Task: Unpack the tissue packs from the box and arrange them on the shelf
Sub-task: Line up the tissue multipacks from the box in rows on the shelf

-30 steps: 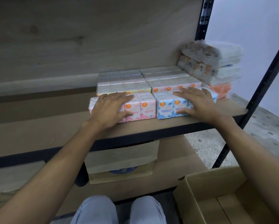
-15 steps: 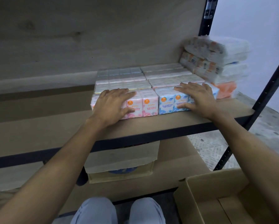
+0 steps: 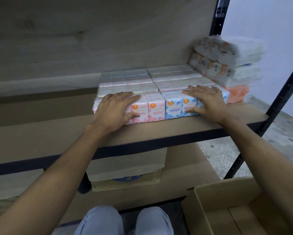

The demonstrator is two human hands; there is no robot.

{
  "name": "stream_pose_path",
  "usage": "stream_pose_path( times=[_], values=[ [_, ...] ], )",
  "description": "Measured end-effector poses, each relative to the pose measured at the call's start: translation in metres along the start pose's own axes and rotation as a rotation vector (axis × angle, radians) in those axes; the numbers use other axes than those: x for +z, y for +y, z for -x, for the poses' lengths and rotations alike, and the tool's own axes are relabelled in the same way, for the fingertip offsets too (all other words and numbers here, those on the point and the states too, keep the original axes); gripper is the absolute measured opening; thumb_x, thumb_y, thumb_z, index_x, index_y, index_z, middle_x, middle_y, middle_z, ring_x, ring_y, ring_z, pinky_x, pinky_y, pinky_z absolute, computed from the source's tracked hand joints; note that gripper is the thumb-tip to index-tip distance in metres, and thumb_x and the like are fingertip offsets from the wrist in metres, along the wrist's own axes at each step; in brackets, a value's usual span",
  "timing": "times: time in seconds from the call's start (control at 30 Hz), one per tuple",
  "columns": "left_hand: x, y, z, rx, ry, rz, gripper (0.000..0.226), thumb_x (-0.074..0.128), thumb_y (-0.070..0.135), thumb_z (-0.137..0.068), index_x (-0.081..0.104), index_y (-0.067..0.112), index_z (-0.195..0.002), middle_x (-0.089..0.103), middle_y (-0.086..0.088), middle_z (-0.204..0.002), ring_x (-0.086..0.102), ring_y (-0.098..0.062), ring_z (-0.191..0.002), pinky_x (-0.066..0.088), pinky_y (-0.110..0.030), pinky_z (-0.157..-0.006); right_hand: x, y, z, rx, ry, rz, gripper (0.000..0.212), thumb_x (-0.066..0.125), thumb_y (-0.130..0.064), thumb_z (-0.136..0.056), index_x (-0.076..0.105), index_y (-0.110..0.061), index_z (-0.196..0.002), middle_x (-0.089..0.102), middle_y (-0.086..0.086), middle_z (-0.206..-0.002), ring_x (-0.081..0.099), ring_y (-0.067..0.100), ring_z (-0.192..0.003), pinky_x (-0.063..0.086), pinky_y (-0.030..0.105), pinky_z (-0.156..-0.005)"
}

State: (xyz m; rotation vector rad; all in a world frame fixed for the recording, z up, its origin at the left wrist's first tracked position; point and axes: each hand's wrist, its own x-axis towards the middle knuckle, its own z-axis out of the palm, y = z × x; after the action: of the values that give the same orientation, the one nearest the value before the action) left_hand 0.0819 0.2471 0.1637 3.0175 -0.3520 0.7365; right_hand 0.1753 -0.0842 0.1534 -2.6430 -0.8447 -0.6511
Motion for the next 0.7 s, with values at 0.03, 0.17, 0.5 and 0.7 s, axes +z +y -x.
stream_pose_path(
  times=[0.03, 0.17, 0.5, 0.7],
  values=[
    [-0.0001, -0.0002, -0.0002, -0.002, 0.0, -0.001, 0.064, 0.057, 0.057, -0.086, 0.039, 0.036, -0.144, 0.041, 0.003, -0.151, 0.038, -0.02, -0.139, 0.027, -0.044, -0.112, -0.0001, -0.0001, -0.0007, 0.0, -0.003, 0.003, 0.071, 0.071, -0.05, -0.077, 0.042, -0.038, -0.141, 0.04, -0.002, -0.151, 0.032, 0.023, -0.141, 0.017, 0.055, -0.112],
    [0.0024, -0.0015, -0.001, -0.004, 0.008, -0.014, 0.064, 0.056, 0.058, -0.086, 0.04, 0.036, -0.143, 0.043, 0.003, -0.15, 0.04, -0.02, -0.138, 0.028, -0.044, -0.113, 0.0003, 0.0004, -0.0027, -0.002, -0.017, 0.021, 0.072, 0.069, -0.052, -0.076, 0.04, -0.038, -0.141, 0.038, -0.002, -0.152, 0.031, 0.023, -0.141, 0.017, 0.056, -0.113],
    [0.0053, -0.0018, -0.002, -0.009, 0.017, -0.029, 0.068, 0.045, 0.064, -0.081, 0.042, 0.036, -0.142, 0.047, 0.001, -0.148, 0.044, -0.022, -0.135, 0.03, -0.046, -0.112, 0.0008, 0.0011, -0.005, 0.002, -0.045, 0.054, 0.074, 0.067, -0.054, -0.077, 0.036, -0.04, -0.143, 0.034, -0.003, -0.154, 0.028, 0.021, -0.143, 0.014, 0.055, -0.114],
    [0.0027, -0.0005, -0.002, 0.001, -0.002, -0.02, 0.066, 0.056, 0.059, -0.086, 0.038, 0.035, -0.145, 0.042, 0.0, -0.151, 0.039, -0.023, -0.138, 0.026, -0.046, -0.114, 0.0005, 0.0017, -0.0056, 0.003, -0.057, 0.061, 0.075, 0.067, -0.055, -0.077, 0.035, -0.041, -0.143, 0.034, -0.004, -0.154, 0.028, 0.021, -0.143, 0.015, 0.055, -0.114]
  ],
)
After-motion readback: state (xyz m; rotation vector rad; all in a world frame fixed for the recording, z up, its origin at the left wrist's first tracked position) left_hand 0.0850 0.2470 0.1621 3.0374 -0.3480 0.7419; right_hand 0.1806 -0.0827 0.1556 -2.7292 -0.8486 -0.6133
